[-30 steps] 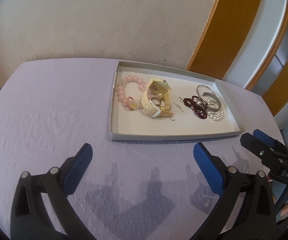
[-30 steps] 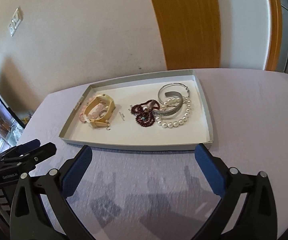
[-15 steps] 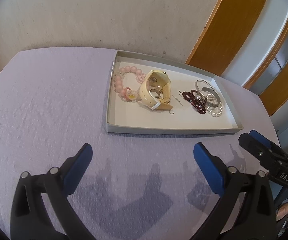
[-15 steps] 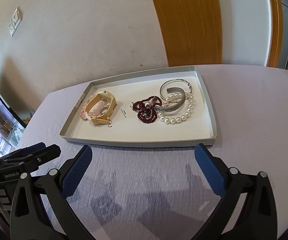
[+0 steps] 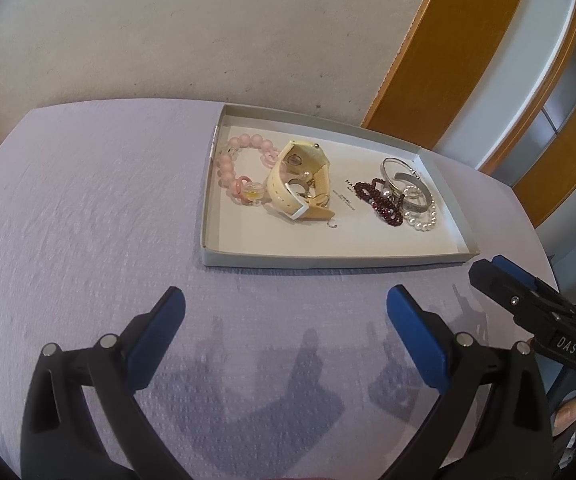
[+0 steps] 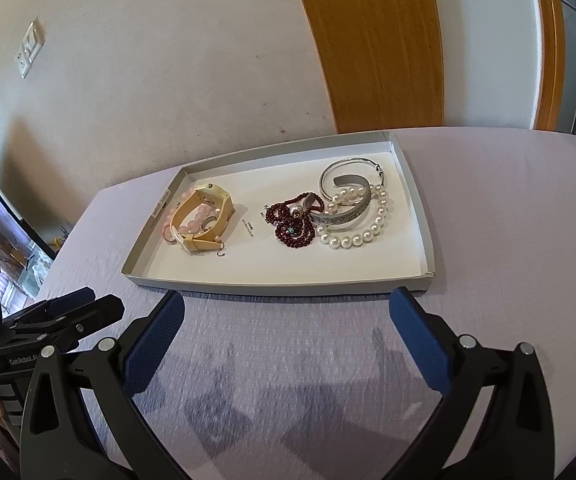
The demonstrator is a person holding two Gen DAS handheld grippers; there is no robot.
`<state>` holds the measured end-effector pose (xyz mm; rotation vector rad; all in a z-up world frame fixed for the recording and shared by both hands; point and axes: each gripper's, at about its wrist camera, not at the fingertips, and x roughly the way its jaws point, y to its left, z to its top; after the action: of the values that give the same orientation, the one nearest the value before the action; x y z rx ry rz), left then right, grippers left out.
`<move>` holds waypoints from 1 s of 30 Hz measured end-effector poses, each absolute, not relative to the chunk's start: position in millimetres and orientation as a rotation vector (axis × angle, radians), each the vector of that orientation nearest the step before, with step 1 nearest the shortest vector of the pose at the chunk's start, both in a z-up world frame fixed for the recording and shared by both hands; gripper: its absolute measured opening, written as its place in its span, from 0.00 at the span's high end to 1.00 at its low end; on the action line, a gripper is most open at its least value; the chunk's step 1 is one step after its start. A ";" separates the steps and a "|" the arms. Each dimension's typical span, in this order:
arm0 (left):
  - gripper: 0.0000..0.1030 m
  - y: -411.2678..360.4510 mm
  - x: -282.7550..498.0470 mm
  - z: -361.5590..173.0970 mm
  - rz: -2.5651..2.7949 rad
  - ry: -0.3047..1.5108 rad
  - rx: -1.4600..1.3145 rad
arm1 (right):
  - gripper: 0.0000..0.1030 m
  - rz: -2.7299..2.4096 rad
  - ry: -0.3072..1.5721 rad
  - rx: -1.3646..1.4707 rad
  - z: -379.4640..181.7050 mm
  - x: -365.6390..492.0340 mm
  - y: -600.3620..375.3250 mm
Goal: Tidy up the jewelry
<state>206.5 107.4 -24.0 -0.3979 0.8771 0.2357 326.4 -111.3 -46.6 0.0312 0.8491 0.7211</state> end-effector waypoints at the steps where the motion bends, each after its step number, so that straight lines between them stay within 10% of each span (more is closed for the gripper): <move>1: 0.02 107.6 206.6 -24.2 0.235 0.877 -0.401 | 0.01 0.721 0.851 0.031 -46.8 326.5 -111.2; 30: 0.02 109.6 206.6 -28.2 0.223 0.878 -0.427 | 0.01 0.728 0.850 0.039 -47.4 326.3 -110.8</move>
<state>206.6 109.6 -28.2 -0.4272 0.8781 0.2233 326.3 -110.8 -47.4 0.0387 0.8502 0.7281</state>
